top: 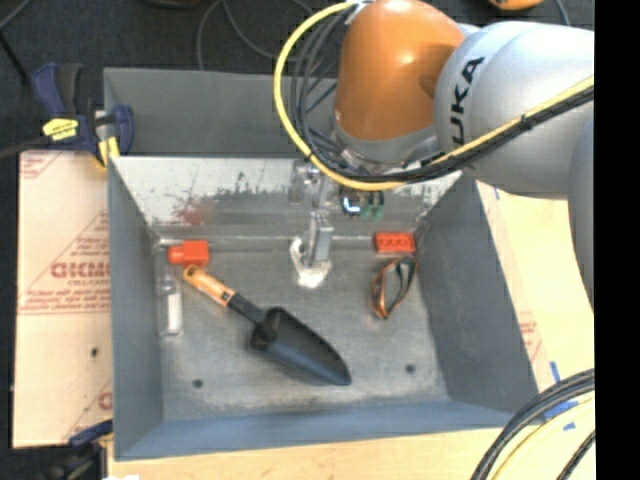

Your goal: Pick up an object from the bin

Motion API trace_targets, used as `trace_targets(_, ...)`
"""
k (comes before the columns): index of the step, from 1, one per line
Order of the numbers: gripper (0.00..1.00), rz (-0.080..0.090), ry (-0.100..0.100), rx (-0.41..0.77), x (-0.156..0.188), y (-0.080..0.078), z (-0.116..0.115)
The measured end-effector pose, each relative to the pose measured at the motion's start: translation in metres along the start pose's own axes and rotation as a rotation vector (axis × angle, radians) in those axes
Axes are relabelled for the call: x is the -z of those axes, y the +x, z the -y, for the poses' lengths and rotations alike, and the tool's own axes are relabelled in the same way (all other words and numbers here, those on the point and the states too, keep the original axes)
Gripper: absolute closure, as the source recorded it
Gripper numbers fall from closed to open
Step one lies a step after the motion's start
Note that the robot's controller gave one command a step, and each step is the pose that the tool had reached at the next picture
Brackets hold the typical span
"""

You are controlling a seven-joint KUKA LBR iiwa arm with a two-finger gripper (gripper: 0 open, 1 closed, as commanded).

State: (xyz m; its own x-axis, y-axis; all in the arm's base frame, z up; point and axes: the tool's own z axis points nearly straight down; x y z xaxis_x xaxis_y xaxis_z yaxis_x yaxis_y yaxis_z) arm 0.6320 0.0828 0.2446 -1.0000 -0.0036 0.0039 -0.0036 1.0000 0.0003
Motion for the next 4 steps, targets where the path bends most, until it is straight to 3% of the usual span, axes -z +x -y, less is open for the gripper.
trace_targets(1, 0.00, 0.008, -0.001, -0.001, 0.005, -0.001, 0.000)
trace_targets(2, 0.00, 0.015, 0.001, 0.020, -0.035, 0.008, -0.035)
trace_targets(3, 0.00, 0.008, -0.002, 0.107, -0.071, 0.060, -0.051)
trace_targets(4, 0.00, 0.008, -0.001, 0.066, -0.089, 0.081, -0.024)
